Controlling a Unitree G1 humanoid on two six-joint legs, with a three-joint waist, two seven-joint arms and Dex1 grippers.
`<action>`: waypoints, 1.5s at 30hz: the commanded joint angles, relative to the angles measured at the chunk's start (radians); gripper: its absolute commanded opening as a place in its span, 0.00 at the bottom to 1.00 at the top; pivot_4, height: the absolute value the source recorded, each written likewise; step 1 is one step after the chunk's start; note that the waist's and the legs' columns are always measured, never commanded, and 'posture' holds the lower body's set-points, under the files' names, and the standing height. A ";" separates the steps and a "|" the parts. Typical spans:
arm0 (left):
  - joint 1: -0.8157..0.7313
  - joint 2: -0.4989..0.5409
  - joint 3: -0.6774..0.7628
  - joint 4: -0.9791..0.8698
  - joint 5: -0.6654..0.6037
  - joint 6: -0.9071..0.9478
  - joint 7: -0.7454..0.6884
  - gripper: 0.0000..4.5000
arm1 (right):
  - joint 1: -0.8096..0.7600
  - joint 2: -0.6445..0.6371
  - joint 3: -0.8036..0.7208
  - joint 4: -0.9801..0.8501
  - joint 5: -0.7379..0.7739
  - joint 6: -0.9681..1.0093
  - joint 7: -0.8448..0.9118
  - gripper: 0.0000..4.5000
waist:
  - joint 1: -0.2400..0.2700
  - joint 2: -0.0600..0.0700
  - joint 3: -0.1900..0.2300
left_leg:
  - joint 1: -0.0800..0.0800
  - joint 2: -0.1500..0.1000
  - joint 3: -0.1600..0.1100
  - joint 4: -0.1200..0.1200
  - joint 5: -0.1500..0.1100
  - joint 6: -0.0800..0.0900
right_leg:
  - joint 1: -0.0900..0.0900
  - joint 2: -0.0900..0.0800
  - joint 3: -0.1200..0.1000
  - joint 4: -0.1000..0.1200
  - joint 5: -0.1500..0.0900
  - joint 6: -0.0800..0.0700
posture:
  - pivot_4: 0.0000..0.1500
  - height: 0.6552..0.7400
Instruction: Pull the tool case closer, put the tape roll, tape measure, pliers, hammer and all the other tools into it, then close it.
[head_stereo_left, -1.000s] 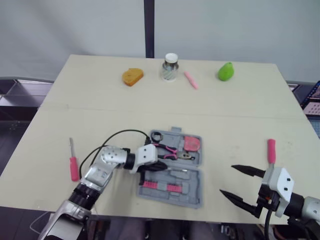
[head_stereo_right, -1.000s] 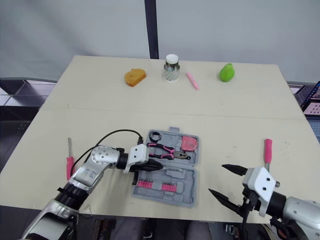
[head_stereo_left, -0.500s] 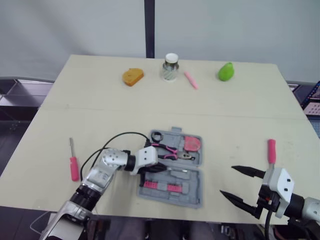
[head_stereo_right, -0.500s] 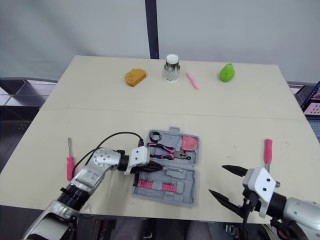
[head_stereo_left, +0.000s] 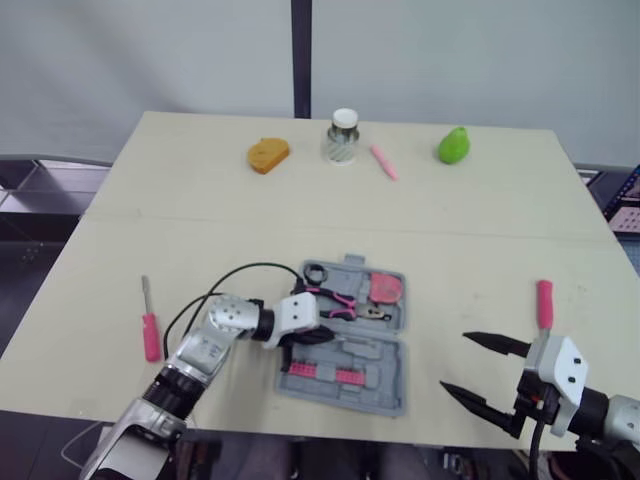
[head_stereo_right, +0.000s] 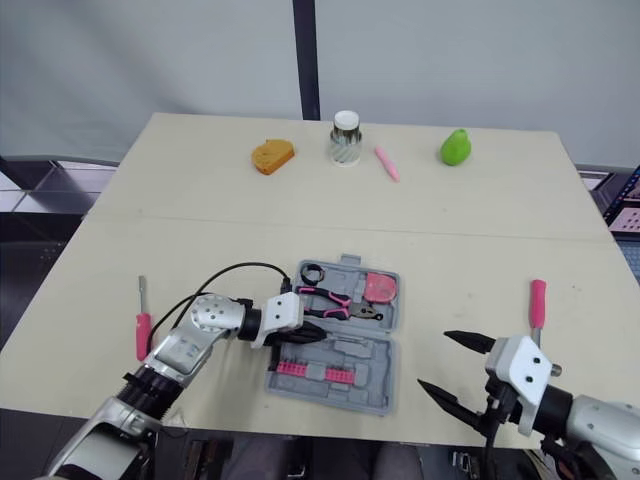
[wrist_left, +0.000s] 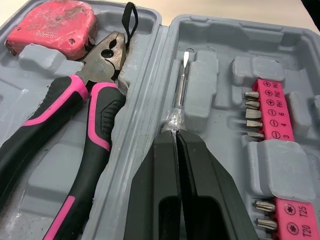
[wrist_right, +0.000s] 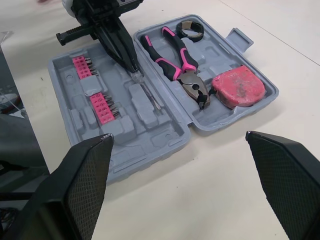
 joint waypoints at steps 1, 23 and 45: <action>0.010 0.002 -0.052 0.030 0.060 0.055 0.006 0.03 | 0.014 0.007 -0.037 -0.042 0.015 0.002 -0.015 1.00 | 0.000 0.001 -0.001 | 0.001 0.000 0.000 0.000 0.000 0.000 | 0.001 0.000 0.000 0.000 0.000 0.000 | 1.00 0.47; -0.009 0.012 -0.120 0.068 0.127 0.093 0.002 0.03 | 0.006 0.009 -0.022 -0.037 0.011 -0.003 -0.028 1.00 | 0.001 0.010 -0.011 | 0.013 0.000 0.000 -0.003 -0.004 0.001 | 0.014 0.000 0.000 -0.006 0.000 0.000 | 1.00 0.47; 0.259 0.103 0.569 -0.432 -0.482 0.275 0.024 0.03 | -0.126 0.004 0.076 0.063 -0.018 -0.032 -0.002 1.00 | -0.029 0.007 -0.004 | 0.011 0.001 0.000 -0.004 -0.005 0.001 | 0.013 0.000 -0.001 -0.008 0.000 0.000 | 1.00 0.47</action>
